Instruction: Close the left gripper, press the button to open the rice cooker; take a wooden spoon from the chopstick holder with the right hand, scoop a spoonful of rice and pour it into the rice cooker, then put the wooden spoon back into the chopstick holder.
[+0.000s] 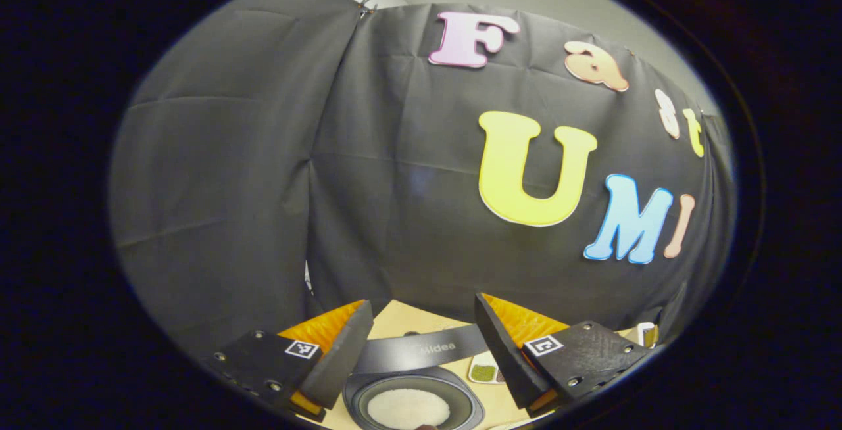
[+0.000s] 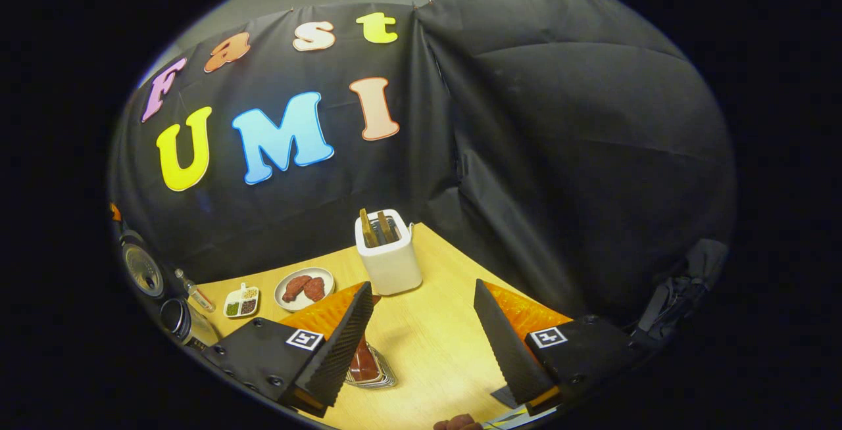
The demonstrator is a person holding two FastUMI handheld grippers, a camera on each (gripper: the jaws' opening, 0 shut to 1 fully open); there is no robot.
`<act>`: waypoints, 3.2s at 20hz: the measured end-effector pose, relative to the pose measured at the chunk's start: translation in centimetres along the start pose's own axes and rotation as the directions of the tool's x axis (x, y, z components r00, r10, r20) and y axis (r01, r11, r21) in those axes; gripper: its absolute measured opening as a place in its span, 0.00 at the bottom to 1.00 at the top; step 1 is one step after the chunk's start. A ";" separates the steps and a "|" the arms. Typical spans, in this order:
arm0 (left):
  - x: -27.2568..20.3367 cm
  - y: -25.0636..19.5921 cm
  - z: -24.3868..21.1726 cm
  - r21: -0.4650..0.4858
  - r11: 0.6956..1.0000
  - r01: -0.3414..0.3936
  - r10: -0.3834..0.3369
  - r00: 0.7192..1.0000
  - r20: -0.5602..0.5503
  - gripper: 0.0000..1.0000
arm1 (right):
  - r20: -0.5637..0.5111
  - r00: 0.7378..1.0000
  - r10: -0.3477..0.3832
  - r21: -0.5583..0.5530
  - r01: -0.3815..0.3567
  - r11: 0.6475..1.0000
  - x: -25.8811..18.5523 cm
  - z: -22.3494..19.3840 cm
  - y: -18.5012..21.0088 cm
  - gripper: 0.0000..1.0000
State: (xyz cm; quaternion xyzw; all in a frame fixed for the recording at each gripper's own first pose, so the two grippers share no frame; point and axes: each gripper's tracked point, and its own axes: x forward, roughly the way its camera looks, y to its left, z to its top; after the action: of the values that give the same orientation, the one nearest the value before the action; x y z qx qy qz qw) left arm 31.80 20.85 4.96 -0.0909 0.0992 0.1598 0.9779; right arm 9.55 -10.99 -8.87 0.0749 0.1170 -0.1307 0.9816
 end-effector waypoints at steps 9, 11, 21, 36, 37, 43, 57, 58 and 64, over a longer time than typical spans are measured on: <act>2.8 -0.7 -4.4 0.014 1.000 0.018 -0.015 0.980 -0.200 1.00 | 0.034 0.998 -0.054 -0.061 0.056 0.997 0.4 0.6 -1.0 0.98; 1.4 -1.4 -5.6 -0.004 0.999 0.035 -0.035 0.970 -0.239 1.00 | 0.030 0.999 -0.028 -0.081 0.030 0.996 1.2 0.6 0.1 0.98; -6.5 -3.4 -17.7 0.017 1.000 -0.002 0.009 0.911 -0.413 1.00 | -0.001 0.989 0.146 -0.090 -0.146 0.985 4.2 0.9 4.4 0.98; -8.6 -3.5 -29.7 0.133 0.983 -0.124 0.169 0.889 -0.426 1.00 | -0.127 0.895 0.428 -0.239 -0.446 0.862 8.7 2.4 15.9 0.98; -8.8 -3.5 -29.8 0.133 0.984 -0.123 0.168 0.891 -0.421 1.00 | -0.140 0.889 0.437 -0.245 -0.458 0.854 8.6 2.0 16.3 0.98; -9.0 -3.5 -30.4 0.146 0.983 -0.113 0.162 0.906 -0.390 1.00 | -0.147 0.865 0.480 -0.277 -0.502 0.819 7.7 1.1 16.4 0.98; -15.5 -6.6 -22.6 0.250 0.967 -0.047 0.094 0.979 -0.179 0.99 | -0.042 0.914 0.404 -0.207 -0.404 0.891 3.6 1.7 9.7 0.98; -17.1 -7.4 -20.5 0.248 0.969 -0.020 0.055 0.989 -0.135 0.96 | -0.031 0.922 0.387 -0.203 -0.385 0.900 2.8 2.0 9.2 0.98; -29.3 -10.8 -13.5 0.298 0.951 0.082 -0.094 0.995 0.027 0.99 | 0.058 0.940 0.336 -0.165 -0.323 0.932 -2.3 5.7 8.9 0.98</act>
State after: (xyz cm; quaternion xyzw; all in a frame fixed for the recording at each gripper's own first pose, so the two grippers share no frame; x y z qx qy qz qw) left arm 5.94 -0.67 0.07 0.0556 0.0979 0.1013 0.9885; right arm 11.01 -2.99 -1.73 0.0126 0.0705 0.0424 0.9965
